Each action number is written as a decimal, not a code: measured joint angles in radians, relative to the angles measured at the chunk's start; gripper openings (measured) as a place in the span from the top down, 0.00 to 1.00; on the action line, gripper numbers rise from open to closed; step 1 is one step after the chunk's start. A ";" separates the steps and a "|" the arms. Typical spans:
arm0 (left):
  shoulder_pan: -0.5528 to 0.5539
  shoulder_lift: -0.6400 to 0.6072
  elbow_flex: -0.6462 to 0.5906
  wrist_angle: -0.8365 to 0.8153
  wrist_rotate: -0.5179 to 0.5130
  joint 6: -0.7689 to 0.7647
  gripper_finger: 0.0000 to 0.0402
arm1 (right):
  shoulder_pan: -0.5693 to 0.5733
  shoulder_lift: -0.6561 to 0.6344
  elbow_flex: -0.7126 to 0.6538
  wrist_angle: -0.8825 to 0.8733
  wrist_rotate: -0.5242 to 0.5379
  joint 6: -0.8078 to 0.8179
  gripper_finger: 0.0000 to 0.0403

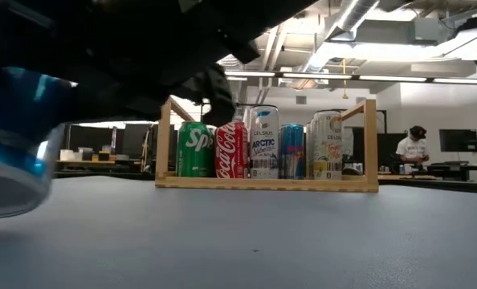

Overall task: Place canned beverage on shelf
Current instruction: Put the top middle left blue can aligned with the blue soda on the shelf

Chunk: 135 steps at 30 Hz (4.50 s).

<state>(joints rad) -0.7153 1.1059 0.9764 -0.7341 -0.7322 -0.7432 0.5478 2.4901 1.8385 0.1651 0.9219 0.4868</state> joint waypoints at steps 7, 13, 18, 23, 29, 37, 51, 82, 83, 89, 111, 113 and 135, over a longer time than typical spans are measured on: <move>-0.062 -0.014 0.000 0.002 -0.119 -0.022 0.15 | 0.023 -0.001 0.000 -0.190 0.270 0.128 0.99; -0.091 -0.014 0.000 0.012 -0.148 -0.025 0.15 | 0.039 -0.071 0.000 -0.764 0.421 0.604 0.99; -0.100 -0.014 0.000 0.018 -0.180 -0.022 0.15 | 0.055 -0.123 0.000 -1.482 0.486 1.247 0.99; -0.101 -0.014 0.000 0.019 -0.198 -0.013 0.15 | 0.045 -0.158 -0.105 -1.657 0.552 1.528 1.00; -0.101 -0.014 0.000 0.019 -0.200 -0.002 0.15 | 0.007 -0.232 -0.336 -1.687 0.550 1.713 1.00; -0.100 -0.013 0.000 0.012 -0.226 0.028 0.15 | -0.076 -0.386 -0.612 -1.558 0.618 1.722 1.00; -0.101 -0.013 0.000 0.004 -0.275 0.052 0.15 | -0.232 -0.470 -0.839 -1.279 0.655 1.671 1.00; -0.099 -0.012 0.000 -0.034 -0.312 0.096 0.15 | -0.392 -0.466 -0.851 -0.882 0.615 1.218 1.00; -0.099 -0.012 0.000 -0.038 -0.312 0.096 0.15 | -0.394 -0.465 -0.851 -0.882 0.613 1.212 1.00; -0.100 -0.012 0.000 -0.040 -0.312 0.100 0.15 | -0.393 -0.465 -0.851 -0.817 0.614 1.170 1.00; -0.100 -0.012 0.000 -0.039 -0.255 0.119 0.15 | -0.493 -0.441 -0.850 -0.394 0.538 0.711 1.00; -0.100 -0.012 0.000 -0.039 -0.247 0.119 0.15 | -0.494 -0.441 -0.850 -0.393 0.520 0.712 0.99; -0.100 -0.012 0.000 -0.038 -0.219 0.112 0.15 | -0.495 -0.439 -0.851 -0.430 0.360 0.679 0.80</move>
<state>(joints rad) -0.8154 1.0935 0.9768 -0.7719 -0.9508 -0.6312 0.0525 2.0514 0.9871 -0.2649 1.2821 1.1656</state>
